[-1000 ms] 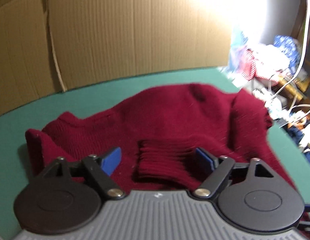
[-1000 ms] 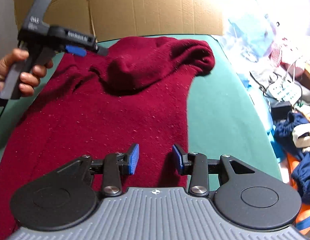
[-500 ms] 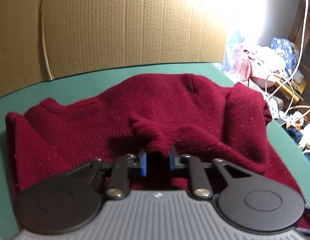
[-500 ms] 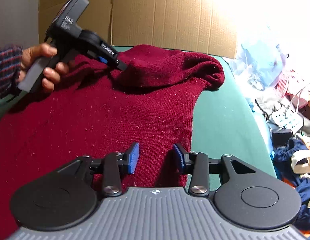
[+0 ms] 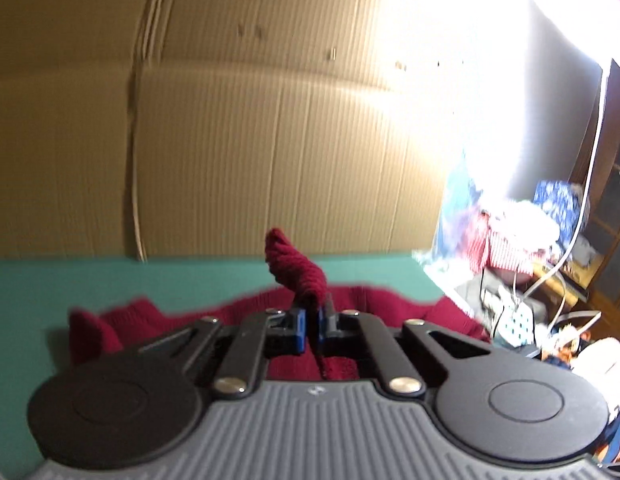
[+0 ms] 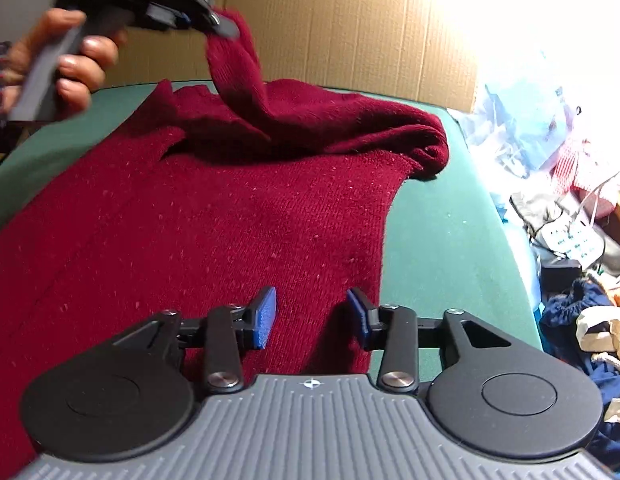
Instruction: Fold clothes
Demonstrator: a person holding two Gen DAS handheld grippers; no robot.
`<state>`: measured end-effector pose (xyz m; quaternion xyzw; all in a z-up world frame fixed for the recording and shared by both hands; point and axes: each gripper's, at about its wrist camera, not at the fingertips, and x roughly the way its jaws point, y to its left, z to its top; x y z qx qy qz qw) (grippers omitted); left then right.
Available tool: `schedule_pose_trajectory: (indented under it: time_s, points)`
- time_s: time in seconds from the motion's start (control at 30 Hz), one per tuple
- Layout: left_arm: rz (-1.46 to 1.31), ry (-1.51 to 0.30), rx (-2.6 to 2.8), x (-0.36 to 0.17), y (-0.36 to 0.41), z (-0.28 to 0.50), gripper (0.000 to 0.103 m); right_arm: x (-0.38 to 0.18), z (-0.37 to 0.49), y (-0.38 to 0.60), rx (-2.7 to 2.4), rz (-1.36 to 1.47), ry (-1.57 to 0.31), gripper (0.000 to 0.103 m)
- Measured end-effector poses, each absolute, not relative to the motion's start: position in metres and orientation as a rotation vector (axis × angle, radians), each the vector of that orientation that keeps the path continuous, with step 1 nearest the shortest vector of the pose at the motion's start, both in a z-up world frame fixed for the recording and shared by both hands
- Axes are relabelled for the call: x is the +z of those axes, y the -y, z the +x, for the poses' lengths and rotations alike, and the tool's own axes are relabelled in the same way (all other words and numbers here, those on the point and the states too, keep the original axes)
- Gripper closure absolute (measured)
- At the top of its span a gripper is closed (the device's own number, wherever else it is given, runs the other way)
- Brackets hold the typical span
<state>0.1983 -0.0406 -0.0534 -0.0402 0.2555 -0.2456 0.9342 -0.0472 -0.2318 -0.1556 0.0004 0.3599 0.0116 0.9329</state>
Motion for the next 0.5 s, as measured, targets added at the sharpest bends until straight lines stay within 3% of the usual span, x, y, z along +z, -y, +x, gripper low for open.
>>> schedule_pose_trajectory:
  time_s: [0.37, 0.43, 0.5]
  points:
    - [0.030, -0.343, -0.402, 0.056, 0.020, 0.211, 0.103, -0.132, 0.017, 0.320, 0.043, 0.627, -0.742, 0.063]
    - [0.038, -0.336, -0.383, 0.071, 0.021, 0.217, 0.103, -0.132, 0.032, 0.315, 0.050, 0.589, -0.748, 0.072]
    - [0.035, -0.330, -0.365, 0.085, 0.022, 0.218, 0.103, -0.131, 0.048, 0.303, 0.063, 0.498, -0.754, 0.072]
